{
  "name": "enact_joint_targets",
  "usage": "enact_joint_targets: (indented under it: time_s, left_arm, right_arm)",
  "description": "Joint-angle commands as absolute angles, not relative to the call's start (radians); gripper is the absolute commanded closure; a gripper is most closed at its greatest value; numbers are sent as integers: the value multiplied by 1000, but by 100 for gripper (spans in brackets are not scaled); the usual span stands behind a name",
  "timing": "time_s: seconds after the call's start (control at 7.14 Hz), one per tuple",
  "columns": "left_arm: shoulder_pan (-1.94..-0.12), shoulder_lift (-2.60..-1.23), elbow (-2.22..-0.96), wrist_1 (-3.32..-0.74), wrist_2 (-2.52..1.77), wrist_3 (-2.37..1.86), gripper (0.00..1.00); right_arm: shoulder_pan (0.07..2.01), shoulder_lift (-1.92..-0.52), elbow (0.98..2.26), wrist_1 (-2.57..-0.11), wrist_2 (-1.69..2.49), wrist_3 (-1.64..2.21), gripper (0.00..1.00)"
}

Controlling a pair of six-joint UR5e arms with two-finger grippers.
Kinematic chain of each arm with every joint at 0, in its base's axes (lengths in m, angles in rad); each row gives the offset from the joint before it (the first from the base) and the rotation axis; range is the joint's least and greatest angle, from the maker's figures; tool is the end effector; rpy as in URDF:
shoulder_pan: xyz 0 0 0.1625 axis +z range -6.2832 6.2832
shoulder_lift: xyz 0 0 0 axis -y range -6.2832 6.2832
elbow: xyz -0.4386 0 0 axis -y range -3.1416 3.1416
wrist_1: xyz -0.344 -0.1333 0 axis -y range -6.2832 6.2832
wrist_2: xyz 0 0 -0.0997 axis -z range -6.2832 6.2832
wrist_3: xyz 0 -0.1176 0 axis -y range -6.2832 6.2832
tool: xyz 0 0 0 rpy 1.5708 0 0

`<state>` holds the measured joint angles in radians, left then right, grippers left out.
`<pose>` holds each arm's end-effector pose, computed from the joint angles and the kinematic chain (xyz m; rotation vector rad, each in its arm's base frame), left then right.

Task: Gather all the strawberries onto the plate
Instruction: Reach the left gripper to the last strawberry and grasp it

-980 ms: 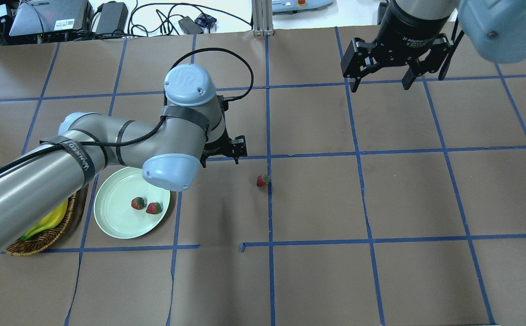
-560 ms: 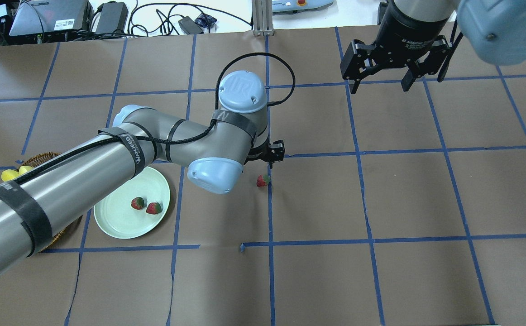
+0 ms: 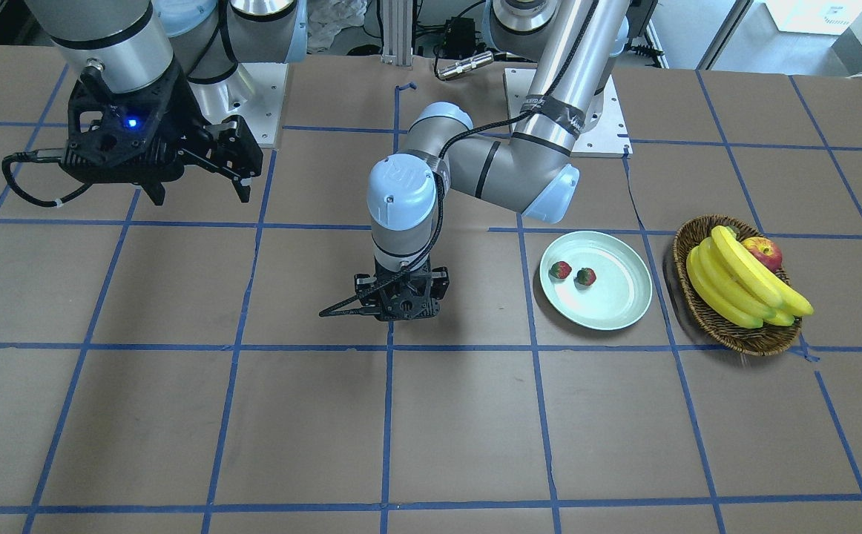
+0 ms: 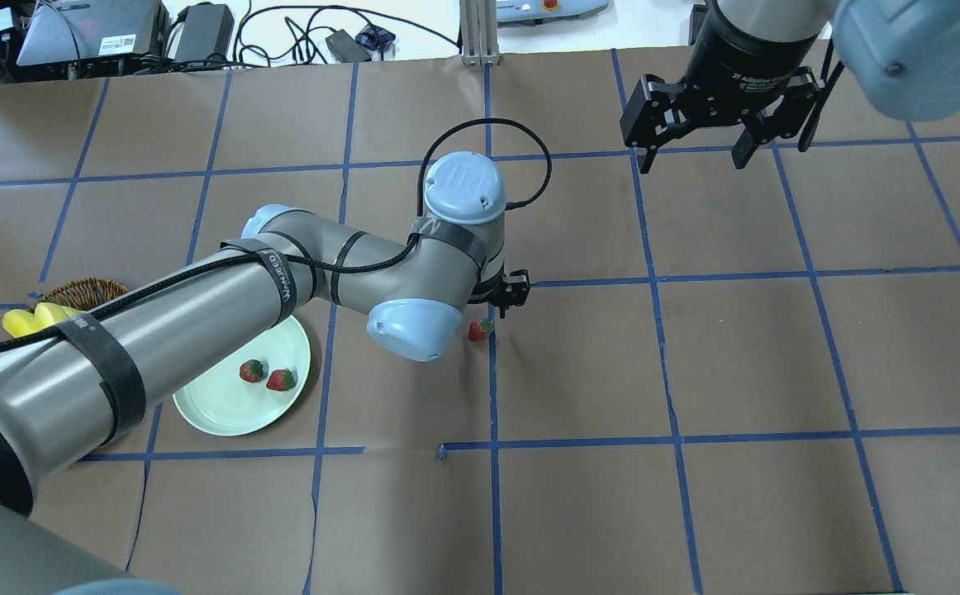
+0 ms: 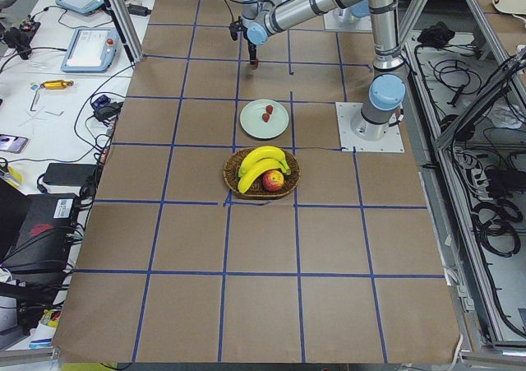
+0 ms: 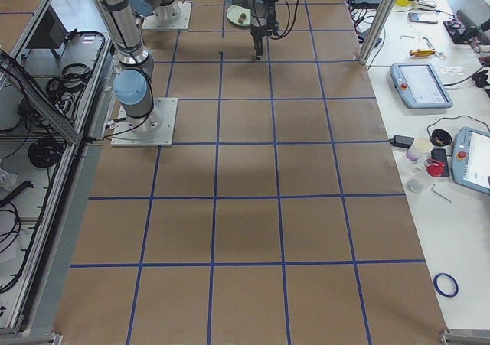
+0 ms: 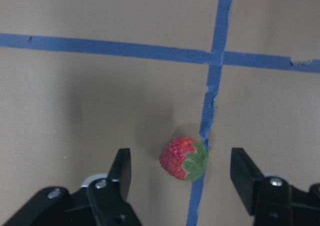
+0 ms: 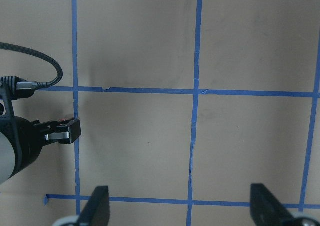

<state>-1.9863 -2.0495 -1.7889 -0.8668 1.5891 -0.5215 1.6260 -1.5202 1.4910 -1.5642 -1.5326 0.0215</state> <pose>-0.3486 -0.4653 0.2142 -0.1658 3.1240 -0.0230 0.1634 -0.4600 0.4954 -0.0529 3.1019 -0.0328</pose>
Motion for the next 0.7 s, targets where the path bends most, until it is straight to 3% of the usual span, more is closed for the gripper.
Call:
enact_joint_targets:
  time_s: [0.0,0.14,0.42,0.56]
  left_arm:
    - [-1987,-2069,-1789,-844,1586,-523,34]
    - [-1987,-2069,-1790,-847,1585,-522,47]
    - [-1997,-2062,-1795,-853,1589,-519,85]
    - [-1997,-2037,-1795,-854,1600,-500,89]
  right_arm:
    - [1626,-1520,1491,-1565,-1532,21,0]
    - [1626,-1520,1491,-1565,-1532,21,0]
    - [1626,-1520,1491,-1565,-1534,21,0]
    - [1625,-1519,1491,-1565,-1532,21,0]
